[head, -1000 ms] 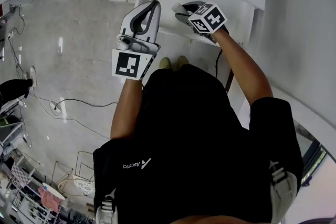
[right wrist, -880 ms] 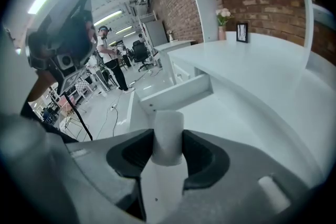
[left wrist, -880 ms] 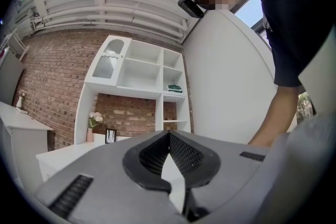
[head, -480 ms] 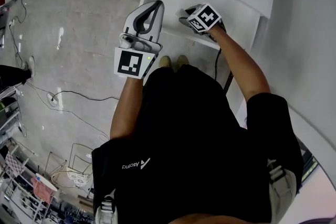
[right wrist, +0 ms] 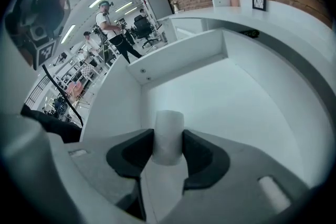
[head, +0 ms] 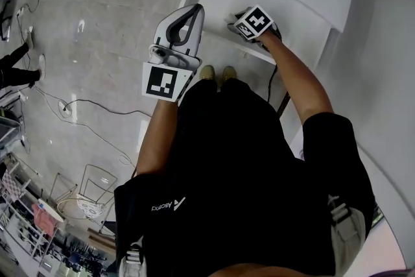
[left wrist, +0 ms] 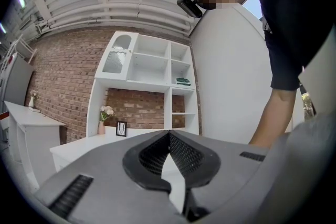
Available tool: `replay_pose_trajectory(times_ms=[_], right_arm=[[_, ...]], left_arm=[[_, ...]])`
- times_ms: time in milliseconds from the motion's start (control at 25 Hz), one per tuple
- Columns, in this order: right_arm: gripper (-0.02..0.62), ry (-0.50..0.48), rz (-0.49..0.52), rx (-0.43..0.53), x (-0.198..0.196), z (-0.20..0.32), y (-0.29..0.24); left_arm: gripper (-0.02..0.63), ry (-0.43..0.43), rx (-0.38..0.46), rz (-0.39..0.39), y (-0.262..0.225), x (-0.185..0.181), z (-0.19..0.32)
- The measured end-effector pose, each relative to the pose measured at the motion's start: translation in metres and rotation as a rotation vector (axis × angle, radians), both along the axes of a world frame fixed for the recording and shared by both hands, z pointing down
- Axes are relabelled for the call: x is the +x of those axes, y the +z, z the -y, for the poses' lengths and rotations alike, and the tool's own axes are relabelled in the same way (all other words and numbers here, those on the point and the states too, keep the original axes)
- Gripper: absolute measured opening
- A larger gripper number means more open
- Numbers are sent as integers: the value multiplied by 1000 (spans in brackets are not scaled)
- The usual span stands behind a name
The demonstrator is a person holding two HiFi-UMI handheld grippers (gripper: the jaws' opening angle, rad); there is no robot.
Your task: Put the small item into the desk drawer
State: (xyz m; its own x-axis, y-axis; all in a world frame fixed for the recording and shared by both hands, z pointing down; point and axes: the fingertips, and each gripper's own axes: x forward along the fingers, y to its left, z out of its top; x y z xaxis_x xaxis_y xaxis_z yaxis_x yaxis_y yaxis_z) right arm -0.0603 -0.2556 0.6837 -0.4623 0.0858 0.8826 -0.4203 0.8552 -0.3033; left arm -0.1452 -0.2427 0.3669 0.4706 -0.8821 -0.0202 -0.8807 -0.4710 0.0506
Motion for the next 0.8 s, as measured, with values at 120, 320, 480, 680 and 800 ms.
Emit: replay_pose_trajectory(times_ms=[120, 320, 480, 680, 800], right_arm=[[172, -13, -25, -8, 0, -2, 9], [173, -20, -60, -15, 0, -4, 19], [176, -11, -77, -34, 2, -5, 25], [186, -3, -72, -43, 0, -4, 24], [198, -3, -61, -42, 1, -2, 23]], left_arm=[[-2, -13, -8, 1, 2, -4, -1], [-2, -24, -17, 7, 6, -7, -3], [-2, -29, -30, 11, 10, -9, -5], [-2, -29, -36, 13, 13, -10, -4], [-2, -25, -36, 10, 15, -6, -3]])
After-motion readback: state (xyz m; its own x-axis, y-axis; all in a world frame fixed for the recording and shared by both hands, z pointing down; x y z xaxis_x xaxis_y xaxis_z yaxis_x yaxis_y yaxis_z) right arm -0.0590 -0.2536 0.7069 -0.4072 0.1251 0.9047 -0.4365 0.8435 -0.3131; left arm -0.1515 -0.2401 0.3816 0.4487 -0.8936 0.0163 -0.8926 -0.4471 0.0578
